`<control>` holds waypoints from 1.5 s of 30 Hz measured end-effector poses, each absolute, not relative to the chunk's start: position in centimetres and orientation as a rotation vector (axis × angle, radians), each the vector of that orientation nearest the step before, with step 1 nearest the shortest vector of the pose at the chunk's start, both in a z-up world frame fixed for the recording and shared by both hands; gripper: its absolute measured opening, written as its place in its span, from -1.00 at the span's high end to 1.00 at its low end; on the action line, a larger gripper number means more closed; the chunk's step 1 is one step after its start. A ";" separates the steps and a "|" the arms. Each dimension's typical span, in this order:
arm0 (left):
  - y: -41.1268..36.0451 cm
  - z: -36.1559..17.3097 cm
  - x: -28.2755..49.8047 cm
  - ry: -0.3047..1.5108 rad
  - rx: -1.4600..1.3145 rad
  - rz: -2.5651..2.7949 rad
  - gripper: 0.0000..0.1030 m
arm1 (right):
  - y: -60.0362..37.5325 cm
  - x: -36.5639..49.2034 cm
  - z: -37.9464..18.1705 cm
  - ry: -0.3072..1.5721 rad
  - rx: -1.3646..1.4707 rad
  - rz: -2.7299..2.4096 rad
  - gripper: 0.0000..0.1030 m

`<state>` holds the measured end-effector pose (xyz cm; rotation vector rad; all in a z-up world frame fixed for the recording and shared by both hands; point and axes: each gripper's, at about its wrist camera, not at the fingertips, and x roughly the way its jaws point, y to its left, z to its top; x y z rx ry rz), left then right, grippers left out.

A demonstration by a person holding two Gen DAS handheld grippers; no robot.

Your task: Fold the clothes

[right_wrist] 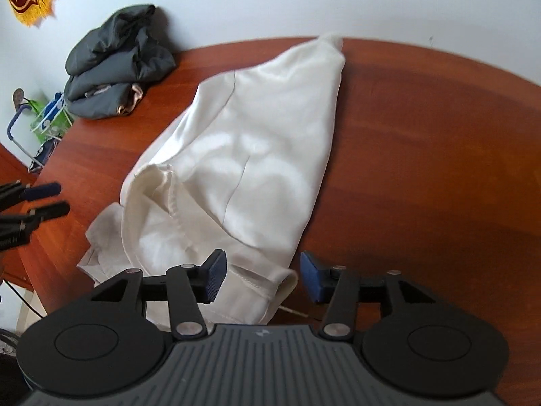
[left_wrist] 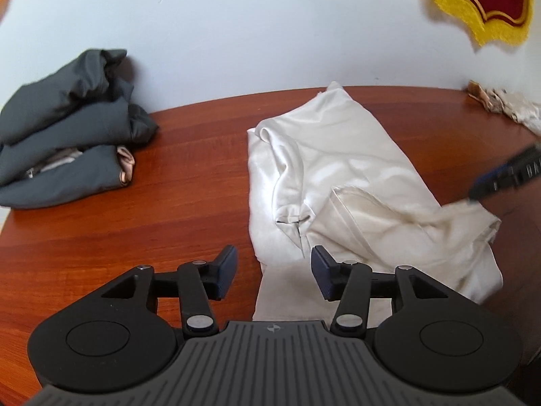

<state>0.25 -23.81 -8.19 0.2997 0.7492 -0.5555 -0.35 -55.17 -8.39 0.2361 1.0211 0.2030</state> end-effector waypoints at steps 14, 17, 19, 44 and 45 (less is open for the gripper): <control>-23.9 -11.5 -3.6 0.842 0.445 -0.745 -0.04 | -52.3 -6.0 -8.5 1.077 0.063 0.242 -0.27; -23.9 -12.7 -3.9 0.870 0.452 -0.751 -0.04 | -51.2 -7.3 -9.7 1.100 0.058 0.245 -0.27; -24.0 -13.3 -3.8 0.884 0.451 -0.751 -0.04 | -50.7 -7.8 -10.3 1.108 0.062 0.243 -0.27; -25.0 -16.1 -2.1 0.922 0.419 -0.765 0.15 | -47.2 -8.3 -13.8 1.106 0.079 0.240 0.17; -25.0 -16.1 -2.2 0.924 0.416 -0.771 0.32 | -47.3 -8.2 -13.8 1.106 0.084 0.241 0.21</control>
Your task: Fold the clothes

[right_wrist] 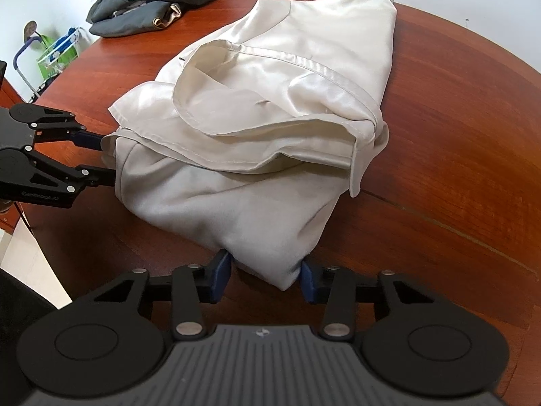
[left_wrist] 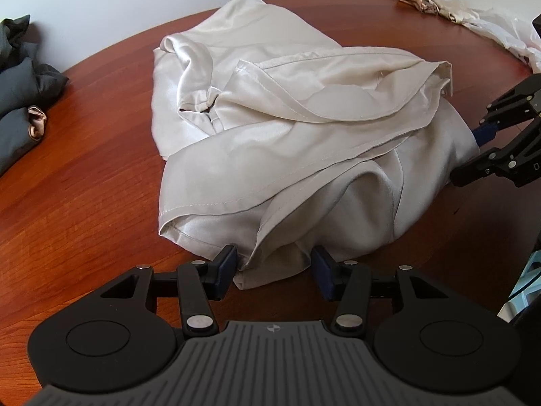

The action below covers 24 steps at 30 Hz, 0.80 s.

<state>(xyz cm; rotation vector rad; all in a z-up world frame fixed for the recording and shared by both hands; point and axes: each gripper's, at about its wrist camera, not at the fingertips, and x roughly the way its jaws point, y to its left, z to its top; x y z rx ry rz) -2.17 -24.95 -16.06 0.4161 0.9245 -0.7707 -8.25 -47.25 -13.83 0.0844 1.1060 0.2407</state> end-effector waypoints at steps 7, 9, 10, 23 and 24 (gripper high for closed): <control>-24.4 -15.7 -2.8 0.941 0.395 -0.809 0.81 | -47.1 -8.4 -13.2 1.096 0.106 0.252 0.46; -24.2 -15.6 -3.0 0.946 0.389 -0.820 0.81 | -47.0 -8.7 -12.8 1.100 0.123 0.261 0.49; -24.1 -15.0 -2.9 0.953 0.383 -0.824 0.81 | -47.0 -8.9 -12.6 1.103 0.125 0.266 0.50; -22.6 -7.8 -2.1 1.043 0.304 -0.877 0.81 | -47.1 -12.0 -6.8 1.148 0.257 0.329 0.62; -22.5 -7.2 -2.0 1.050 0.298 -0.881 0.81 | -47.3 -11.9 -6.3 1.140 0.267 0.321 0.63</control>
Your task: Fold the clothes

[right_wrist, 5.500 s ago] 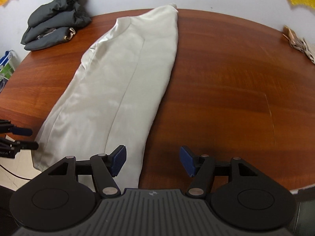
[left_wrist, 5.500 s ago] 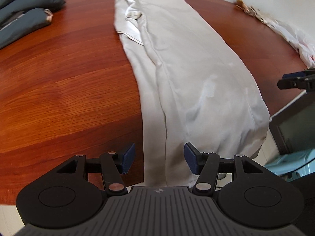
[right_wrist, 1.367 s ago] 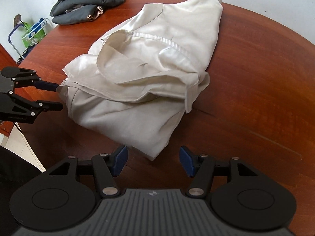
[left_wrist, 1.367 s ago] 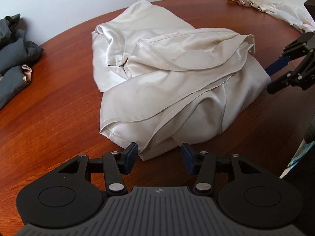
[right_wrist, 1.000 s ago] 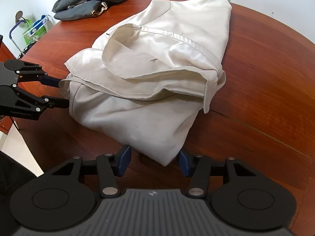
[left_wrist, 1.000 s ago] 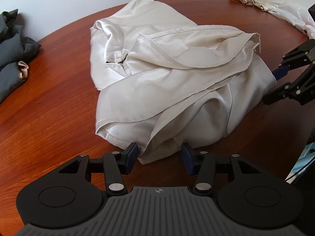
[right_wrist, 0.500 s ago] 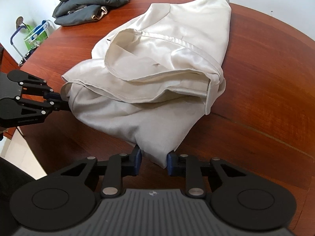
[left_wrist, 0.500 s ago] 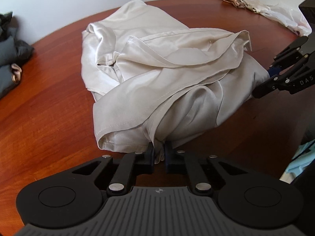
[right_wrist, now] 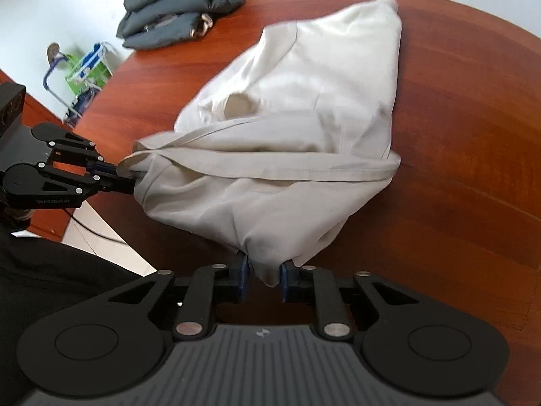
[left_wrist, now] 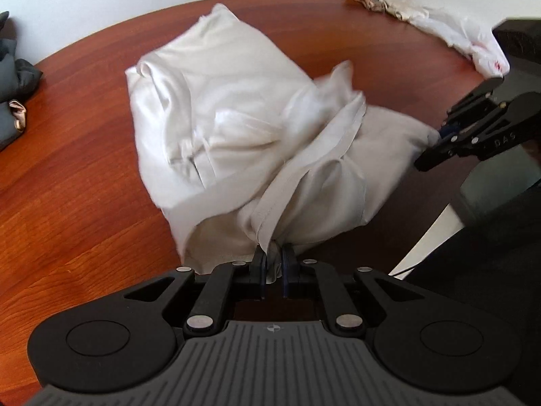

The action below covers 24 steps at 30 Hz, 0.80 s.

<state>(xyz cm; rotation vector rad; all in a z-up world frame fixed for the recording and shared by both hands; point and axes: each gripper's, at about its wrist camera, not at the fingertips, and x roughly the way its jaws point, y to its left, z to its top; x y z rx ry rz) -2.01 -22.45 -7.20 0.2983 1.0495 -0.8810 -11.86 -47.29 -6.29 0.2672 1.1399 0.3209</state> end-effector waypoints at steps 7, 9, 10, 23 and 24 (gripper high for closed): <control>-24.1 -4.9 1.9 1.032 0.228 -0.820 0.81 | -49.1 -8.7 -3.4 1.059 0.333 0.264 0.67; -25.1 -4.9 3.5 1.028 0.220 -0.791 0.81 | -50.0 -6.6 -3.2 1.040 0.333 0.242 0.71; -25.6 -5.0 4.3 1.026 0.216 -0.776 0.81 | -50.4 -5.7 -3.3 1.037 0.331 0.232 0.72; -28.7 -9.9 9.4 1.057 0.242 -0.650 0.71 | -53.7 3.5 -8.1 1.076 0.315 0.132 0.71; -28.9 -10.3 9.7 1.061 0.244 -0.641 0.71 | -53.8 4.0 -8.6 1.082 0.315 0.128 0.70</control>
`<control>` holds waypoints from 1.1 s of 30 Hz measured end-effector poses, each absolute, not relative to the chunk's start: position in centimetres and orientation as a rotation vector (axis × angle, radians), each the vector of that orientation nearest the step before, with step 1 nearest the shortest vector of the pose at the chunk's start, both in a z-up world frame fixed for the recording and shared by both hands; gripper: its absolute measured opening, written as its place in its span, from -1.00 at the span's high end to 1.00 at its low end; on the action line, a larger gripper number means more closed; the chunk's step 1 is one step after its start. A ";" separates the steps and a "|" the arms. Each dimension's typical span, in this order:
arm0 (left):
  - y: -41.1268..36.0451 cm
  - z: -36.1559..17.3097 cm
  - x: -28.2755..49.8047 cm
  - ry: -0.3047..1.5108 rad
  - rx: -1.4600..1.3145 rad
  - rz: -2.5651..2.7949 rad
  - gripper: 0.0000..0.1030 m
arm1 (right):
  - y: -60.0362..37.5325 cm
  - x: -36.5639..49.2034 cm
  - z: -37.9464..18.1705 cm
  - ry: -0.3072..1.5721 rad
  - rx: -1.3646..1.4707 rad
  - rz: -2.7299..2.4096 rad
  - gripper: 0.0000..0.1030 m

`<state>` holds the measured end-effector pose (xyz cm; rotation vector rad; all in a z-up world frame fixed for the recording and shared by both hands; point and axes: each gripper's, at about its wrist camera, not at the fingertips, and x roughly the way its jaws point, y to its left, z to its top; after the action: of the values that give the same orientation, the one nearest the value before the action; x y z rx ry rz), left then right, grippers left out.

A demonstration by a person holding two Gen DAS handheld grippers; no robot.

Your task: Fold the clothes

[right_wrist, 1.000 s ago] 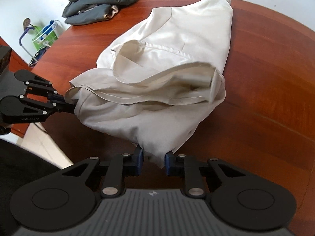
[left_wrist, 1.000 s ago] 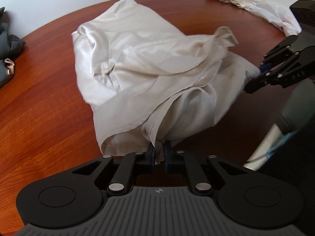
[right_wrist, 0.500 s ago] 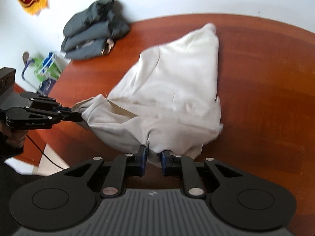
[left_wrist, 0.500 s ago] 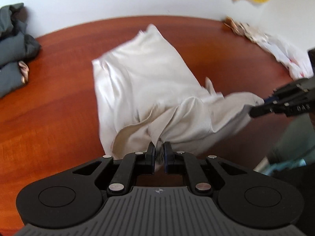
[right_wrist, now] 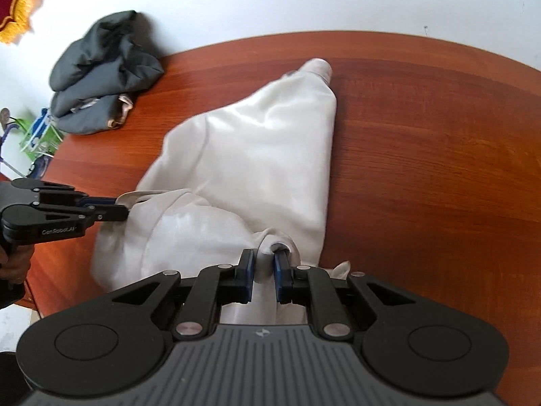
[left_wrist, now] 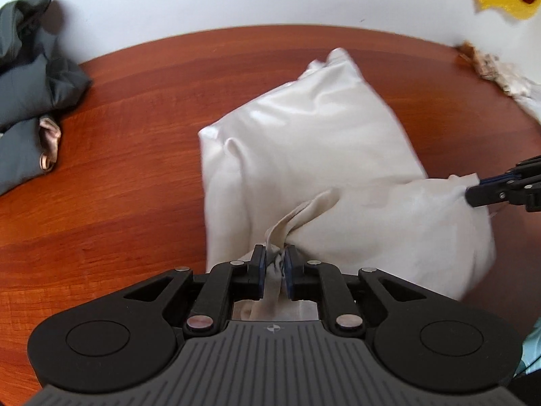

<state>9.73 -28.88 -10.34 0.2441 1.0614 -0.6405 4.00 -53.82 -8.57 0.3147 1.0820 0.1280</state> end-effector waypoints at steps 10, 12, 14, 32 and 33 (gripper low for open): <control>-29.1 -14.1 11.2 1.093 0.245 -0.556 0.64 | -53.8 5.6 -12.0 1.092 0.322 0.092 0.60; -28.9 -14.3 11.0 1.084 0.239 -0.556 0.64 | -53.8 5.8 -12.3 1.087 0.328 0.087 0.60; -28.7 -14.1 10.9 1.080 0.227 -0.550 0.64 | -53.8 5.9 -12.2 1.085 0.319 0.091 0.59; -24.9 -10.6 6.0 1.015 0.248 -0.567 -0.12 | -54.5 -0.1 -8.0 1.004 0.275 0.092 0.06; -24.8 -10.7 5.7 1.020 0.248 -0.570 -0.12 | -54.5 -0.5 -8.1 1.005 0.267 0.090 0.06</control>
<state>5.67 -24.80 -10.74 0.2482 1.0200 -0.5701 -0.54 -54.48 -8.07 0.2667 1.0055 0.0904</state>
